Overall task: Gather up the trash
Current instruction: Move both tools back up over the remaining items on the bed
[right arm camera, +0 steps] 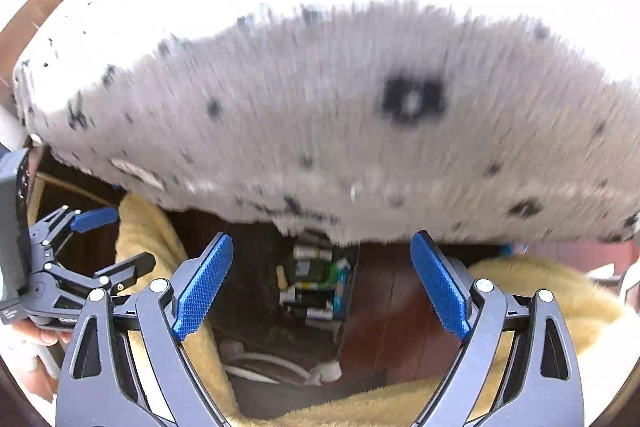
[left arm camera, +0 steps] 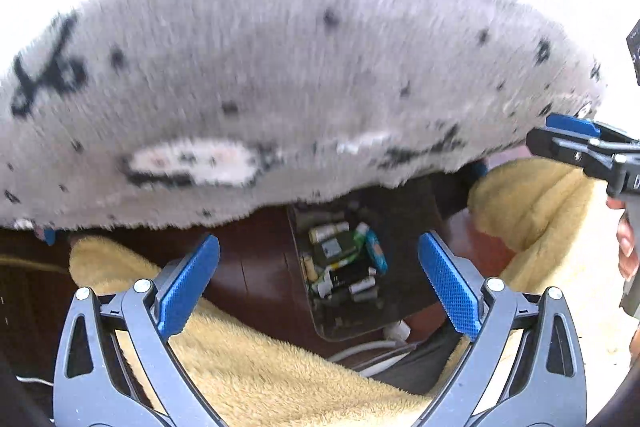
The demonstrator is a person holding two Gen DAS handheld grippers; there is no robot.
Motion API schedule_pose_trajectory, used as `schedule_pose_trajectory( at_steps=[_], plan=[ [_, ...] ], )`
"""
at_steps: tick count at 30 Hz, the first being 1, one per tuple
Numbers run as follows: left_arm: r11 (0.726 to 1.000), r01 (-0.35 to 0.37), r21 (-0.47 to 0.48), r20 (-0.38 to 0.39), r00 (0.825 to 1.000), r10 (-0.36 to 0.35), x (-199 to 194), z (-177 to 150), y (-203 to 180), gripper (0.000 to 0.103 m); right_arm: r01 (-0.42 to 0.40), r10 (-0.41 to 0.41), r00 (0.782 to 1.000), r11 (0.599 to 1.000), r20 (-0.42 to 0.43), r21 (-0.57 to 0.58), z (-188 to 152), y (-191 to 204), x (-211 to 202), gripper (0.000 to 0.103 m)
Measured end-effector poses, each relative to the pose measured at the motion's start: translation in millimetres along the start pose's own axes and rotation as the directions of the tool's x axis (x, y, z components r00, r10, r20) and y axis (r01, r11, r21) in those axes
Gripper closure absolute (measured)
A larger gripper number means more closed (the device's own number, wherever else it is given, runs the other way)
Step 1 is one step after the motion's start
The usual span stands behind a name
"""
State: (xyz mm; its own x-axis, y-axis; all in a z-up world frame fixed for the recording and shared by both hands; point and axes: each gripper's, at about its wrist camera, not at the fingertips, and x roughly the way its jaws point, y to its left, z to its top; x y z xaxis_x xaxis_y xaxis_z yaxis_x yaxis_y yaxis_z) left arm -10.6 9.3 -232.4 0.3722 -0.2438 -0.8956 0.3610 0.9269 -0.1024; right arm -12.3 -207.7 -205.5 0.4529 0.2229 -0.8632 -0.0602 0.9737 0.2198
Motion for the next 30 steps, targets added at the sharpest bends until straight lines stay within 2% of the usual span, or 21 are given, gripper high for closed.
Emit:
schedule_pose_trajectory(
  at_steps=[7,10,13,21,26,30],
  plan=[
    [0.999,-0.019,0.038,0.108,0.994,0.015,-36.8,31.8,-1.5,0.008,-0.018,0.024,0.985,0.999,0.171,-0.034,43.9,6.3,-56.7,0.012],
    [0.998,-0.039,0.045,0.169,0.985,0.031,-54.5,49.8,1.3,0.008,-0.008,0.024,0.969,0.998,0.245,-0.066,66.8,13.6,-75.5,0.009],
    [0.997,-0.061,0.044,0.224,0.973,0.05,-72.5,71.1,5.4,0.008,0.014,0.012,0.959,0.996,0.284,-0.089,87.6,23.5,-84.7,0.008],
    [0.994,-0.11,0.024,0.311,0.945,0.097,-92.2,120.4,21.4,0.008,0.031,0.008,0.952,0.992,0.306,-0.121,138.1,32.8,-84.3,0.008],
    [0.992,-0.127,0.008,0.315,0.942,0.118,-89.6,142.4,36.9,0.008,0.031,0.005,0.956,0.993,0.292,-0.117,161.4,33.1,-67.9,0.008],
    [0.992,-0.126,-0.013,0.299,0.946,0.125,-74.5,156.9,51.1,0.008,0.038,-0.011,0.963,0.995,0.271,-0.093,177.1,27.5,-48.9,0.008]
  ],
)
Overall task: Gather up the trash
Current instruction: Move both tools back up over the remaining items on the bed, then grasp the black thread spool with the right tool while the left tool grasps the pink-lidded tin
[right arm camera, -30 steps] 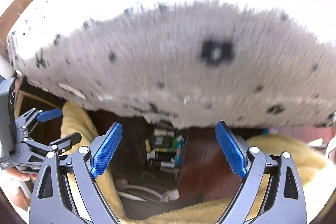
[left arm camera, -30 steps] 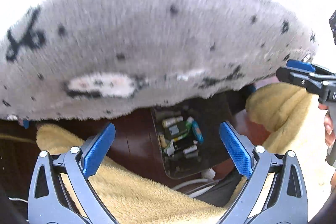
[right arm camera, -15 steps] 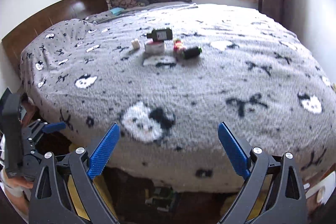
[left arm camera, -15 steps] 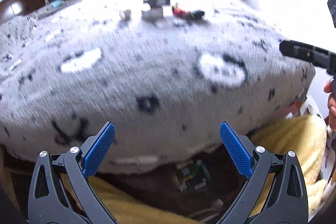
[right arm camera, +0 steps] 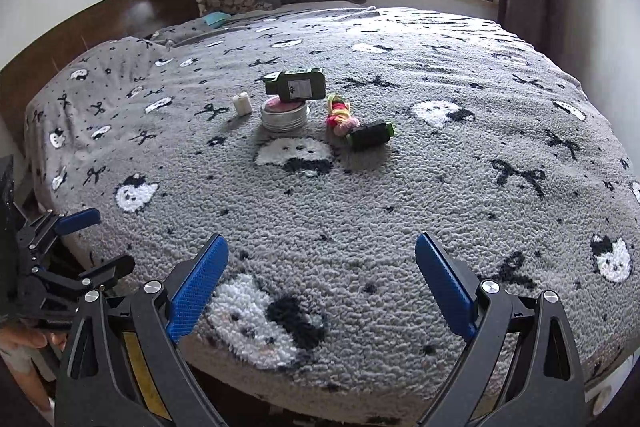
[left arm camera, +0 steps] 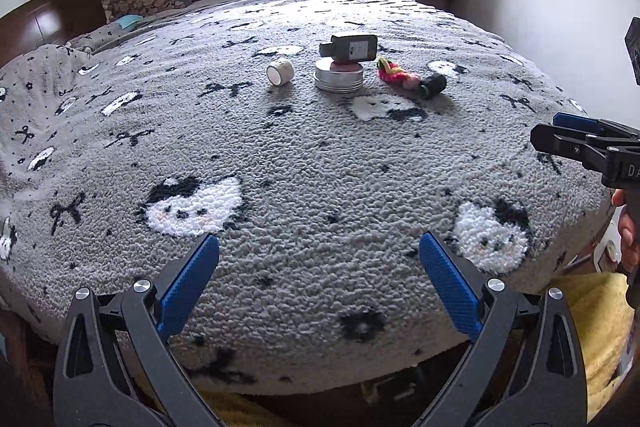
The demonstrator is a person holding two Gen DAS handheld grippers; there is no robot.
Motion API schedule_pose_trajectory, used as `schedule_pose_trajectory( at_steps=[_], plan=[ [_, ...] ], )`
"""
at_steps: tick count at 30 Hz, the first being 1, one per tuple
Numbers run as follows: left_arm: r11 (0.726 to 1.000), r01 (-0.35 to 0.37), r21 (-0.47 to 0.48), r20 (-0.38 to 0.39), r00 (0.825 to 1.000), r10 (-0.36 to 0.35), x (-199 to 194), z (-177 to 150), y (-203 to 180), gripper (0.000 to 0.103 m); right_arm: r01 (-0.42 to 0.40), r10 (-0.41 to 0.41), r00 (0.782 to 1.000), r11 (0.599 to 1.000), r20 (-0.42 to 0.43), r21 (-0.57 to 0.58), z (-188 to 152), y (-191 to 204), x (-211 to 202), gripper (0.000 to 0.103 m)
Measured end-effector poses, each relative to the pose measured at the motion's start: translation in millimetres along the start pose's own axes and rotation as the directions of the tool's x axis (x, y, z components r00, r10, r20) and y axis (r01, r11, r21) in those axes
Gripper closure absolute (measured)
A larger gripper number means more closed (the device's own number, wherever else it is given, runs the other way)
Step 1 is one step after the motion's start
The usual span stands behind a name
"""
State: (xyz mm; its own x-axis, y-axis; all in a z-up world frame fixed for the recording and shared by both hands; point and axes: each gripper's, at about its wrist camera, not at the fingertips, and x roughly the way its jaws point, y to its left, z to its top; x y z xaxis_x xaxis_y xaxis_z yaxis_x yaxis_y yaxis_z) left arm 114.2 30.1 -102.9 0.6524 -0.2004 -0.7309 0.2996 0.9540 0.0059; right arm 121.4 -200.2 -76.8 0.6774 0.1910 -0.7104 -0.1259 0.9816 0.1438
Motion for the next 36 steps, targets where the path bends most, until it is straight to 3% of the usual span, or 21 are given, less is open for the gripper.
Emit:
schedule_pose_trajectory(
  at_steps=[8,15,17,22,24,26,36],
  plan=[
    [1.0,-0.021,-0.002,-0.042,0.999,0.021,42.7,19.1,13.8,0.008,0.044,-0.042,0.998,0.998,-0.044,0.034,23.7,-14.6,54.7,0.008],
    [1.0,-0.007,0.012,-0.049,0.999,0.007,72.0,43.4,12.1,0.008,0.146,-0.146,0.985,0.989,-0.09,-0.003,53.4,-30.5,117.3,0.01],
    [1.0,-0.002,0.012,-0.052,0.999,0.003,80.2,50.0,10.9,0.008,0.16,-0.161,0.982,0.987,-0.101,-0.016,59.2,-33.3,130.1,0.022],
    [1.0,0.017,0.011,-0.066,0.998,-0.016,100.2,65.9,6.1,0.008,0.155,-0.161,0.98,0.986,-0.118,-0.062,71.8,-36.8,156.3,0.031],
    [1.0,0.022,0.01,-0.072,0.997,-0.021,108.7,73.0,3.1,0.008,0.138,-0.146,0.982,0.988,-0.121,-0.069,75.5,-38.9,161.6,0.036],
    [0.999,0.035,0.009,-0.076,0.997,-0.034,116.4,80.6,-0.3,0.008,0.114,-0.122,0.986,0.991,-0.117,-0.073,77.8,-39.4,163.4,0.048],
    [0.998,0.056,0.012,-0.079,0.995,-0.055,169.1,128.9,-23.1,0.01,0.059,-0.068,0.994,0.993,-0.085,-0.099,67.2,-49.4,130.9,0.048]
  ],
)
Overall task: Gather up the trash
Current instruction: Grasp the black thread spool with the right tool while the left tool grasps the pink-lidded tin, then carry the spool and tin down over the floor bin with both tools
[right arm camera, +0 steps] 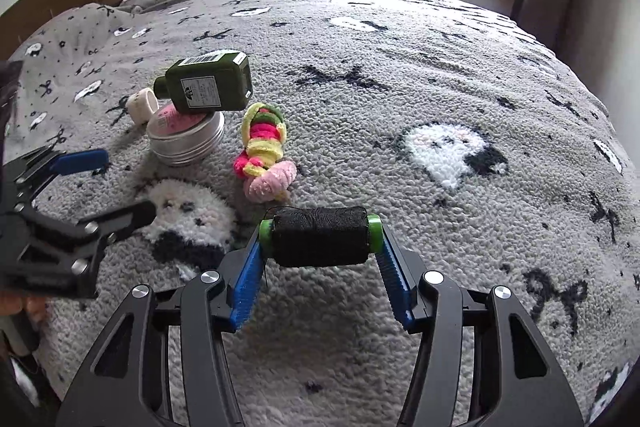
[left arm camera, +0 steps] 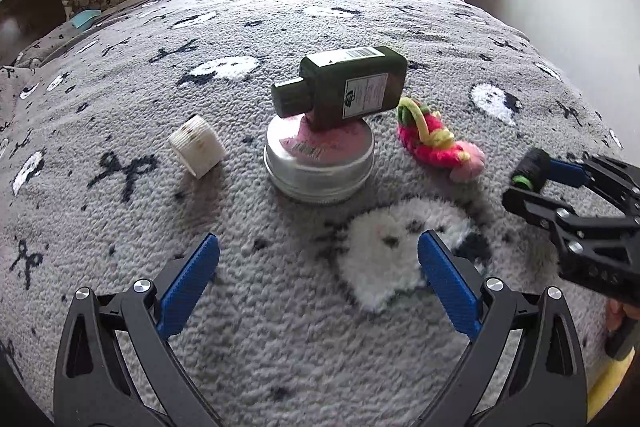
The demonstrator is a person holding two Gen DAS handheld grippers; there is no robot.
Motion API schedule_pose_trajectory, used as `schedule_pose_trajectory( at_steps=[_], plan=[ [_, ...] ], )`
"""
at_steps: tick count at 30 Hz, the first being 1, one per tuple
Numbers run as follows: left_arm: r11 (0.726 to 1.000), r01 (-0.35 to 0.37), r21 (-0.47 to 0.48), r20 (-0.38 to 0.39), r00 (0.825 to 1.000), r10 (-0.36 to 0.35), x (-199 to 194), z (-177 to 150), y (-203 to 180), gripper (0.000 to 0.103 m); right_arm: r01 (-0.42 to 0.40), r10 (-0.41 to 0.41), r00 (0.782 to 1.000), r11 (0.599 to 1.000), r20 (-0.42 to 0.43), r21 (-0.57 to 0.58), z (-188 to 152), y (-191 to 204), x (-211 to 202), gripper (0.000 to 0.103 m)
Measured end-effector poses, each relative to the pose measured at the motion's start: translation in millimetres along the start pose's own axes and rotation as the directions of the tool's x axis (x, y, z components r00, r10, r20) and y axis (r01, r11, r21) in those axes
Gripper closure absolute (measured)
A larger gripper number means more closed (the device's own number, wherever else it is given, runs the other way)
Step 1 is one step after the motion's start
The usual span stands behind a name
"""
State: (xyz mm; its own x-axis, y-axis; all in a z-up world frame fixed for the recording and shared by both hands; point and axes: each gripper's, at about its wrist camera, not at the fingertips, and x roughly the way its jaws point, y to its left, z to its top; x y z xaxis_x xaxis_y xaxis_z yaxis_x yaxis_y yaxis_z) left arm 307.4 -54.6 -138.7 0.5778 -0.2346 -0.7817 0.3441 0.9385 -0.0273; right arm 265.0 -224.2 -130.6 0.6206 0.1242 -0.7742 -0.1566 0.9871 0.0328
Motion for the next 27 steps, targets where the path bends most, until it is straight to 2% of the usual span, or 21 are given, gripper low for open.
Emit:
schedule_pose_trajectory(
  at_steps=[3,7,10,15,19,27],
  plan=[
    [0.999,0.024,-0.029,-0.012,1.0,-0.025,17.2,13.9,2.5,0.021,-0.003,0.003,1.0,1.0,0.003,-0.003,-8.1,-8.2,-10.4,0.048],
    [0.999,0.019,-0.046,-0.011,1.0,-0.02,34.9,29.7,3.4,0.024,-0.002,0.002,1.0,1.0,0.002,-0.004,-19.0,-17.8,-20.6,0.048],
    [0.999,0.011,-0.045,-0.022,1.0,-0.012,44.3,38.6,2.4,0.036,-0.007,0.007,1.0,1.0,0.005,0.002,-24.1,-21.9,-25.3,0.048],
    [1.0,-0.008,-0.012,-0.017,1.0,0.008,35.3,39.2,-3.5,0.037,-0.017,0.017,1.0,1.0,0.012,0.008,-27.5,-22.0,-31.5,0.048],
    [1.0,0.016,0.012,-0.04,0.999,-0.016,20.9,31.8,-9.8,0.037,-0.021,0.02,0.999,1.0,0.029,0.008,-27.4,-19.0,-39.9,0.048],
    [0.999,0.008,0.04,0.014,1.0,-0.009,-32.2,11.0,-19.6,0.037,-0.019,0.019,0.996,1.0,0.085,-0.004,-28.5,-7.7,-77.7,0.048]
  ],
)
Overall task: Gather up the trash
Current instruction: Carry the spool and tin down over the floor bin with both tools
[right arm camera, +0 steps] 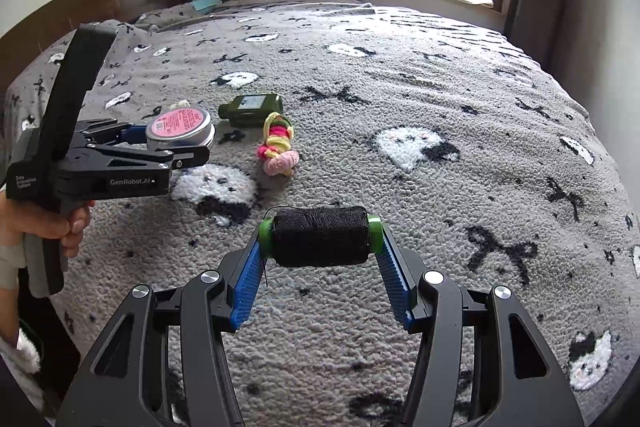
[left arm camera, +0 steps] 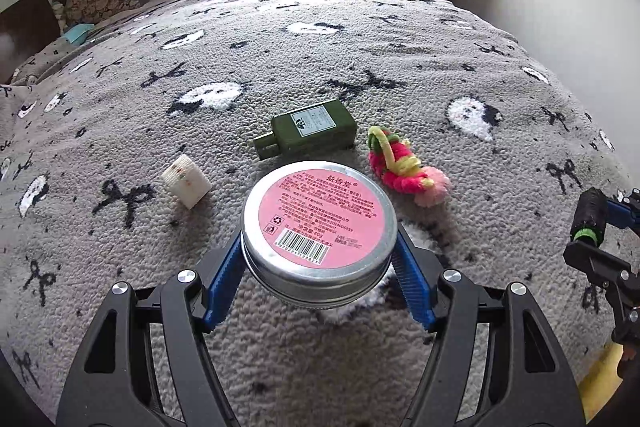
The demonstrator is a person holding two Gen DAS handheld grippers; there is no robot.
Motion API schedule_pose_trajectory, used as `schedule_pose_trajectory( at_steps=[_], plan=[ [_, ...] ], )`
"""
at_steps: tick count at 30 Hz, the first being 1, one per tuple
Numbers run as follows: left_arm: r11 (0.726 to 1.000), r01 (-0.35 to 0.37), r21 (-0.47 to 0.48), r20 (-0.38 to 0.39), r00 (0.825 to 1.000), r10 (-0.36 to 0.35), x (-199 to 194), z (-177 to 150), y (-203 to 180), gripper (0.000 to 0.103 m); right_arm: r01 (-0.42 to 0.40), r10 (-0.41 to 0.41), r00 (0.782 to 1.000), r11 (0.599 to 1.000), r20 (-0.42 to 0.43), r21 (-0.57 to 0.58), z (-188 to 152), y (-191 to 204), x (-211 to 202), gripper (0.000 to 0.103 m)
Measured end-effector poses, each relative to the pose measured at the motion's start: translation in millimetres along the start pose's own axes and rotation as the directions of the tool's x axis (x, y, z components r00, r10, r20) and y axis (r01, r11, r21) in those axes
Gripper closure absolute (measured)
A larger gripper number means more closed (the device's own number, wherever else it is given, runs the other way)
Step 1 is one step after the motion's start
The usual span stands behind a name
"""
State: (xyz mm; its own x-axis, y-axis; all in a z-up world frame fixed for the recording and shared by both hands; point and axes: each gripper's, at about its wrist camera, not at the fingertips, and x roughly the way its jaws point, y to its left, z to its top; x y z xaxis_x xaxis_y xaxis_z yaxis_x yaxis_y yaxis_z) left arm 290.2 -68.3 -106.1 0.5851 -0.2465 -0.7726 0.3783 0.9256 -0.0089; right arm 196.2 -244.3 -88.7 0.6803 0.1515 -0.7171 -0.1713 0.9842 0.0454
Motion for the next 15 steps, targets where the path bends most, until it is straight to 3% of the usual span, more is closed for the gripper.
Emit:
schedule_pose_trajectory(
  at_steps=[15],
  plan=[
    [0.999,0.008,0.036,0.121,0.993,-0.012,-133.7,-72.0,-34.4,0.037,0.019,-0.019,0.996,1.0,0.088,-0.007,-38.6,23.9,-95.3,0.048]
  ],
)
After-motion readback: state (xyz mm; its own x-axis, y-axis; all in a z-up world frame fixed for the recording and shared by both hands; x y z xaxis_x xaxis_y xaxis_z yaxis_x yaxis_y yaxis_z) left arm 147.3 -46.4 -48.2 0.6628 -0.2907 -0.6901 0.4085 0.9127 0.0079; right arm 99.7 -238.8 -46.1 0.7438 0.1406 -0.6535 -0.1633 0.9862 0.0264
